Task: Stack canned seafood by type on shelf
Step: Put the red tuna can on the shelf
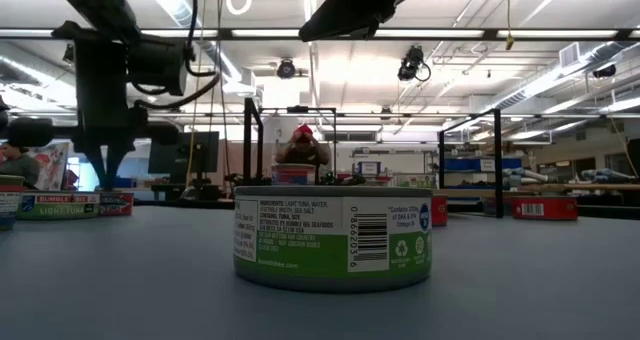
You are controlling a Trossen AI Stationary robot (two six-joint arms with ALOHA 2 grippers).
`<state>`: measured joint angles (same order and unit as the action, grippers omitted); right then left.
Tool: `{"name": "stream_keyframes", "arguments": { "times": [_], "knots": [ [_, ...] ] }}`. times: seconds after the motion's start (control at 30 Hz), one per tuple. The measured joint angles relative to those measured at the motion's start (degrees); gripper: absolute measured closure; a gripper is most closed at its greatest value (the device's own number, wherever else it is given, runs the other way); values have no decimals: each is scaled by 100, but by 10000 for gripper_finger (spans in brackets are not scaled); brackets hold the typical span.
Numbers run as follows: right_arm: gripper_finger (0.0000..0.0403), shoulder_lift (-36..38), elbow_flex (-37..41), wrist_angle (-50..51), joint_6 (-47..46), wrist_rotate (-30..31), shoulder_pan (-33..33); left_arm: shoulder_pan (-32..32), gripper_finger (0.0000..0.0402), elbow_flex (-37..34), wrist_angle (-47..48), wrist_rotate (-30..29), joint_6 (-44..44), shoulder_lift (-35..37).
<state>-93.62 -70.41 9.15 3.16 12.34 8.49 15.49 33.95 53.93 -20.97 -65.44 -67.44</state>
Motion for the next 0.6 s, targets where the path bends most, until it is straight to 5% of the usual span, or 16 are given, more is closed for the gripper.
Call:
{"name": "stream_keyframes", "arguments": {
  "times": [0.6],
  "knots": [
    [398,7,453,13,-270,-10,-611,-481,396,-12,-340,243,603,0]
  ]
}}
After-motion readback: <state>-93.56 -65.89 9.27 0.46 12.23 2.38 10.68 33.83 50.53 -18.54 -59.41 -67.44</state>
